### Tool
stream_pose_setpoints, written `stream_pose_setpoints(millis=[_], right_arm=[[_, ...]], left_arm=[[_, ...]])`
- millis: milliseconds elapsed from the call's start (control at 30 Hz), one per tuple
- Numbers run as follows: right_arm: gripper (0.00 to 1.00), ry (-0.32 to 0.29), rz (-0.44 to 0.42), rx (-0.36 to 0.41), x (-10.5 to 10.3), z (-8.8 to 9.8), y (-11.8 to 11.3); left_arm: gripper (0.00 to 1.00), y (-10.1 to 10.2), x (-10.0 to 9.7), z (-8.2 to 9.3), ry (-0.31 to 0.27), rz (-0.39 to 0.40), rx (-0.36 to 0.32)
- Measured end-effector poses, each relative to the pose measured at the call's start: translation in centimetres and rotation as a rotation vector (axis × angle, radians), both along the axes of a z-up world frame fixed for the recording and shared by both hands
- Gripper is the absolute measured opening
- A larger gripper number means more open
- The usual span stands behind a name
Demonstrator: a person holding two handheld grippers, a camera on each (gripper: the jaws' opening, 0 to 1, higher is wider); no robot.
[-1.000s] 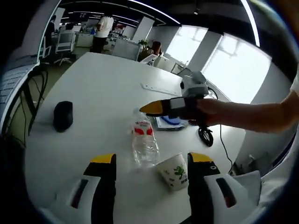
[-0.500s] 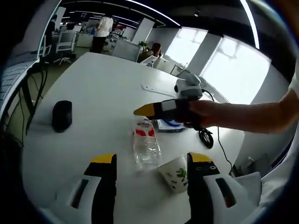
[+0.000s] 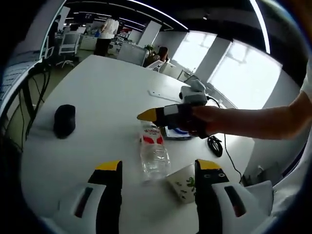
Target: Arrange the tabletop items into an orderly group along one side of the table until the central work area is clear of visible clutter.
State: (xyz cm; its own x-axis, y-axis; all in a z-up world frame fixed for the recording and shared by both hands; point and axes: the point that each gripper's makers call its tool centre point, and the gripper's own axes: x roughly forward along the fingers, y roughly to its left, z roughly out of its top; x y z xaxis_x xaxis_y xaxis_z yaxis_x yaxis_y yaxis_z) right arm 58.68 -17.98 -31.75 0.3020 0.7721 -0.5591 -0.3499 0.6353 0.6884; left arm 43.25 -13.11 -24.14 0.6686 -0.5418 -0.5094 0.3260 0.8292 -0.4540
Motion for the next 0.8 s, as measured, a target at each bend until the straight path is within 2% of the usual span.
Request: stream_pose_setpoints(millis=[333,467,700,800], right_arm=[[0.32,0.025,-0.055,0.027,0.23,-0.37,-0.31],[0.27,0.018,-0.067,0.018,0.42,-0.54,-0.55],[0.22,0.097,-0.17,0.096,0.77,-0.78,-0.95],[0.22,0.091,-0.173,0.099,0.87,-0.76,-0.94]], left_arm=[[0.6,0.25,0.1,-0.53,0.005,0.007,-0.009],[0.59,0.32,0.18,-0.65,0.006,0.007,-0.01],[0.59,0.58,0.31,-0.82,0.007,0.013,-0.012],[0.59,0.62,0.34,-0.89,0.008,0.011,-0.01]])
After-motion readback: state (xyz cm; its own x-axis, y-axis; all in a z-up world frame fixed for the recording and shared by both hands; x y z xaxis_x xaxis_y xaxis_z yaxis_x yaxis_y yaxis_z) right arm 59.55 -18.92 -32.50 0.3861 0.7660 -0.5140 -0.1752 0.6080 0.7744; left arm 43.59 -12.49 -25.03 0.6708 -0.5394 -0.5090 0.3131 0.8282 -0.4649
